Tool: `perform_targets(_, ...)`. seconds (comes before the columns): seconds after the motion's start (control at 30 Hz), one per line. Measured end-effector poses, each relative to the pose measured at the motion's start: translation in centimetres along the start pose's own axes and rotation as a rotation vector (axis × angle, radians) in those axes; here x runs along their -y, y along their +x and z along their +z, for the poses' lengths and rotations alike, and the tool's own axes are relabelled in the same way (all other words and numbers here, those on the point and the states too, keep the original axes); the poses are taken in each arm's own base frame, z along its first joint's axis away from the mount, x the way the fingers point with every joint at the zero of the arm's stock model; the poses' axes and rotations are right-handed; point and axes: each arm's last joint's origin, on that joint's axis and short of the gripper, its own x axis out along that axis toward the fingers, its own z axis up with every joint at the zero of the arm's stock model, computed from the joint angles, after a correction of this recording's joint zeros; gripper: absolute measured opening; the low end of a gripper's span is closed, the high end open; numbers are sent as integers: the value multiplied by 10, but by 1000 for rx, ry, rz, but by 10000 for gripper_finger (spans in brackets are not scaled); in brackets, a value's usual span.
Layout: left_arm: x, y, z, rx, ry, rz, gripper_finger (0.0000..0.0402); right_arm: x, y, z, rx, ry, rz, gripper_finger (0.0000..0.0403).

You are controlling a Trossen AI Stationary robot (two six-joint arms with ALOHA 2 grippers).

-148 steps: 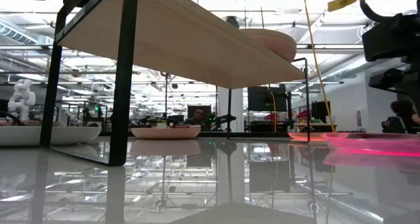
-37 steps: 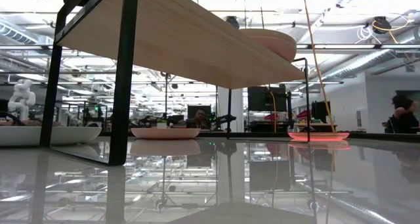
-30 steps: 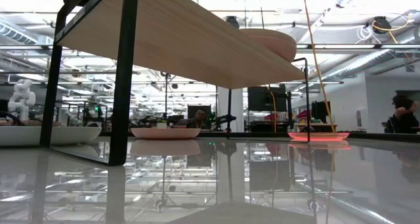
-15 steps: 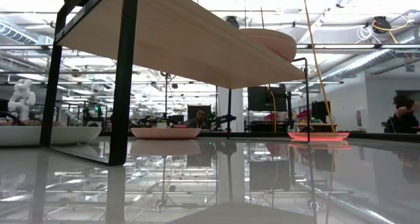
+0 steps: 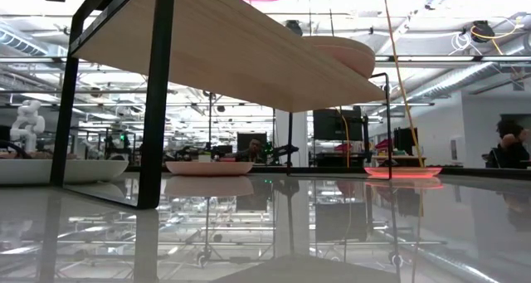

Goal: Place and stack plates onto a shelf
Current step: Stack the small pink plate on top of the small pink plate on the shelf

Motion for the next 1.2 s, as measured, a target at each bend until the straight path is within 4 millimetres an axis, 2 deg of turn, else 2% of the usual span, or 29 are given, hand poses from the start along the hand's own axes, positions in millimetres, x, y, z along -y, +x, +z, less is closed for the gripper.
perform_targets(0.47,-9,1,-9,-70,-49,50,81,0,47,1,23,6,111,0)
perform_targets(0.87,-10,2,-9,-71,-56,53,81,-15,82,-1,-20,-6,156,0)
perform_targets(1.2,-10,2,-9,-71,-57,52,81,-19,89,0,-10,-37,180,0)
